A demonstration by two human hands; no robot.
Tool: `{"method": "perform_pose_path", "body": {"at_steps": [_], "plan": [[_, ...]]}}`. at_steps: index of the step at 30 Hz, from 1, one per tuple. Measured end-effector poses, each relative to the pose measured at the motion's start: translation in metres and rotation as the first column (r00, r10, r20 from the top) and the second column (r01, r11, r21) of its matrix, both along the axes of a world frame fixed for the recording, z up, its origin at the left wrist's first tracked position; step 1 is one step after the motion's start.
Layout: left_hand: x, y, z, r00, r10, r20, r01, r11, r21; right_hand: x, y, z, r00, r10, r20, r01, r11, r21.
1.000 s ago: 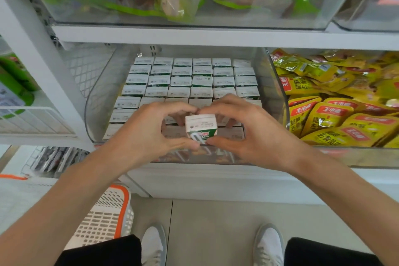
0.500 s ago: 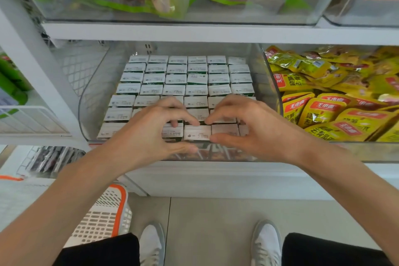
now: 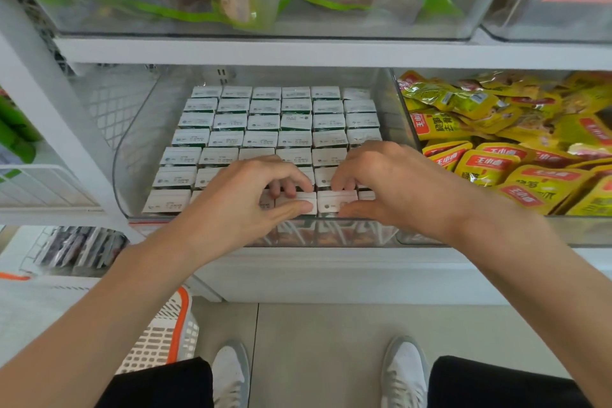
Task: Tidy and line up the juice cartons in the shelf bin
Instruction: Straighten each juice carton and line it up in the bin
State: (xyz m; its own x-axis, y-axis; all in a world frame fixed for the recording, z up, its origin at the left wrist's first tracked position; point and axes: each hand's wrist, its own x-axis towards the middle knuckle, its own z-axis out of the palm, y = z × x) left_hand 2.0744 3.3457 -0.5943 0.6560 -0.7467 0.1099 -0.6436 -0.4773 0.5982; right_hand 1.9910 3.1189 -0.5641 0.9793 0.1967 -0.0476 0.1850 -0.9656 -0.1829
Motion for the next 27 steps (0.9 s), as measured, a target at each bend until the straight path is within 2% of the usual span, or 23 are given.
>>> {"method": "perform_pose_path", "body": {"at_steps": [7, 12, 16, 20, 23, 27], "plan": [[0.001, 0.001, -0.001, 0.998, 0.028, -0.062, -0.03, 0.999, -0.033, 0.002, -0.006, 0.001, 0.995, 0.056, -0.079, -0.051, 0.996, 0.073], [-0.002, 0.0, 0.005, 0.996, 0.0, -0.091, -0.005, 0.999, -0.051, -0.003, -0.011, 0.009, 1.0, 0.014, 0.018, -0.019, 0.95, 0.312], [-0.006, -0.006, 0.01, 0.98, -0.046, -0.195, 0.017, 0.989, -0.145, -0.005, -0.007, 0.009, 0.983, -0.072, 0.167, -0.021, 0.865, 0.501], [-0.007, -0.01, 0.013, 0.95, -0.052, -0.309, -0.061, 0.937, -0.345, -0.004, 0.005, 0.002, 0.947, -0.164, 0.275, -0.062, 0.75, 0.659], [-0.005, -0.004, 0.017, 0.938, -0.025, -0.345, -0.126, 0.904, -0.408, -0.005, 0.01, -0.001, 0.957, -0.215, 0.196, -0.037, 0.578, 0.815], [-0.006, 0.006, 0.021, 0.927, 0.0, -0.375, -0.17, 0.892, -0.42, -0.006, 0.017, -0.009, 0.961, -0.263, 0.09, 0.042, 0.456, 0.889]]}}
